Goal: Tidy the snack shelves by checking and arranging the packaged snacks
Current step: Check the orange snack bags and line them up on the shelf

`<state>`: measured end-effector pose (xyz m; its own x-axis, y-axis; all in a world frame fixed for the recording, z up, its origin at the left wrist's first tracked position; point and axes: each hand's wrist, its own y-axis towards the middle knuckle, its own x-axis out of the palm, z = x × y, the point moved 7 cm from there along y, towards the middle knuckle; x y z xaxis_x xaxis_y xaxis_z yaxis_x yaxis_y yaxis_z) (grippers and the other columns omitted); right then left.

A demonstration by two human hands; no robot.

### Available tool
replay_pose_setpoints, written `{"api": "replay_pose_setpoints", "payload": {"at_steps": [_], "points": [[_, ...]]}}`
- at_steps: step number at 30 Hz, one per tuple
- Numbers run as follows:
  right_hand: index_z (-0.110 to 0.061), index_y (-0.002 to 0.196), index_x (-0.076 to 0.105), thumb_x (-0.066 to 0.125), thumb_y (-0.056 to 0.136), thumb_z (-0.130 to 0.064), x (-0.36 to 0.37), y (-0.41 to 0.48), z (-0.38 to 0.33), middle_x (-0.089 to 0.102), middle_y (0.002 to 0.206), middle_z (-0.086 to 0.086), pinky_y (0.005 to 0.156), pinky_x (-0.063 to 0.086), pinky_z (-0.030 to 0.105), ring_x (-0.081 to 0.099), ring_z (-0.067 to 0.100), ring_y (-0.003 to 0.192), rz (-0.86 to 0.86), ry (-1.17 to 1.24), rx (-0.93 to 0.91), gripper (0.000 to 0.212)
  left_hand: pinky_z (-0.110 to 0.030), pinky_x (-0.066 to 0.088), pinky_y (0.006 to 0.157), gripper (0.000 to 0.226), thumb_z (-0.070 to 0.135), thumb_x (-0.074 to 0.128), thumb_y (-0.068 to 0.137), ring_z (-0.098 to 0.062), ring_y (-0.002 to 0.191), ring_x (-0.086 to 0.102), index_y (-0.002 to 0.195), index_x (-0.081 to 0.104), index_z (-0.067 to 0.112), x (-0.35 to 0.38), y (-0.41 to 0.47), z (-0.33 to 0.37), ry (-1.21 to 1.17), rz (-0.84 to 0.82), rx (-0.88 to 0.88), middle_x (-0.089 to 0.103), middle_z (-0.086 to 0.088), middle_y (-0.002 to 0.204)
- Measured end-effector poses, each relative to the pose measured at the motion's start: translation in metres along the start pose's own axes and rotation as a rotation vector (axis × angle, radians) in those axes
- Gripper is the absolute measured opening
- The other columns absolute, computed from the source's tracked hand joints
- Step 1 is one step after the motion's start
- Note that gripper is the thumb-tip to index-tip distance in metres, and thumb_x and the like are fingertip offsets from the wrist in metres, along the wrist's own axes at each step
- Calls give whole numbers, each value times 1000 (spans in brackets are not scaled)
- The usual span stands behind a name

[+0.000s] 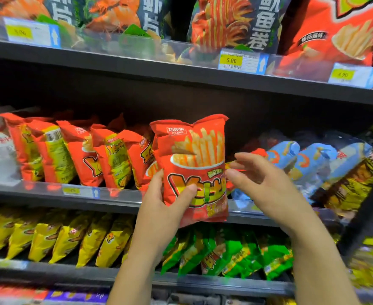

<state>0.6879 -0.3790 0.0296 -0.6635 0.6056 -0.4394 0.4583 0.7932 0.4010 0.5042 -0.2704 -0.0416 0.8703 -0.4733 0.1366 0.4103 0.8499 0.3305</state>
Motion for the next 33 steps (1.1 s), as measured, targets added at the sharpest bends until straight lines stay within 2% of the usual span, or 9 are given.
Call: {"api": "replay_pose_setpoints", "payload": {"at_steps": [5, 10, 13, 15, 18, 26, 28, 30, 33], "points": [[-18, 139, 61, 76, 84, -54, 66, -15, 20, 75, 127, 4, 94, 61, 37, 74, 18, 115, -219, 462, 145, 68, -53, 60, 97, 40, 50, 82, 85, -17, 112, 75, 122, 69, 45, -6, -5, -11, -43, -61, -85, 77, 8, 121], [-26, 131, 67, 76, 83, -55, 88, -24, 36, 78, 120, 2, 96, 59, 47, 76, 23, 110, -125, 531, 187, 57, -46, 61, 93, 36, 50, 76, 92, -19, 108, 76, 125, 68, 37, -11, -15, -11, 39, -135, -160, 78, 4, 121], [-21, 128, 69, 79, 80, -54, 98, -34, 53, 79, 118, 9, 87, 61, 42, 78, 27, 104, -97, 690, 307, 58, -35, 56, 81, 49, 49, 35, 112, -27, 96, 71, 131, 67, 17, -24, -11, -20, -59, -172, -241, 77, -7, 123], [-17, 127, 70, 74, 79, -52, 103, -41, 63, 79, 116, 13, 85, 61, 43, 78, 28, 100, -80, 801, 386, 59, -37, 52, 88, 69, 61, 17, 108, -27, 106, 71, 126, 67, 16, -32, -10, -26, -137, -94, -311, 79, -3, 115], [-15, 122, 72, 69, 78, -47, 111, -49, 72, 78, 115, 17, 86, 62, 46, 79, 28, 96, -76, 927, 441, 55, -38, 54, 87, 78, 73, 25, 96, -19, 110, 75, 137, 62, 18, -37, -23, -27, -289, 18, -393, 77, -4, 124], [-14, 126, 70, 67, 84, -46, 109, -56, 73, 79, 113, 16, 75, 65, 41, 79, 28, 94, -90, 887, 429, 53, -44, 55, 96, 70, 70, 28, 100, -19, 116, 73, 143, 56, 22, -27, -28, -13, -235, -74, -338, 76, -2, 128], [-14, 130, 68, 71, 83, -48, 108, -58, 70, 79, 115, 15, 85, 63, 47, 78, 31, 100, -104, 816, 416, 58, -43, 55, 101, 66, 60, 27, 106, -19, 119, 72, 149, 54, 17, -16, -28, -9, -190, -167, -344, 76, -3, 128], [-16, 134, 66, 73, 83, -52, 108, -60, 66, 78, 119, 13, 99, 57, 53, 76, 33, 108, -122, 757, 397, 63, -34, 61, 89, 57, 50, 35, 110, -15, 106, 77, 151, 55, 16, -14, -26, -12, -176, -175, -332, 80, -4, 114], [-23, 136, 64, 62, 95, -55, 107, -63, 54, 77, 122, 8, 105, 54, 55, 75, 29, 113, -171, 656, 347, 52, -48, 58, 101, 54, 62, 60, 97, -18, 114, 75, 144, 57, 37, -8, -36, -19, -111, -161, -360, 77, 5, 126]]}}
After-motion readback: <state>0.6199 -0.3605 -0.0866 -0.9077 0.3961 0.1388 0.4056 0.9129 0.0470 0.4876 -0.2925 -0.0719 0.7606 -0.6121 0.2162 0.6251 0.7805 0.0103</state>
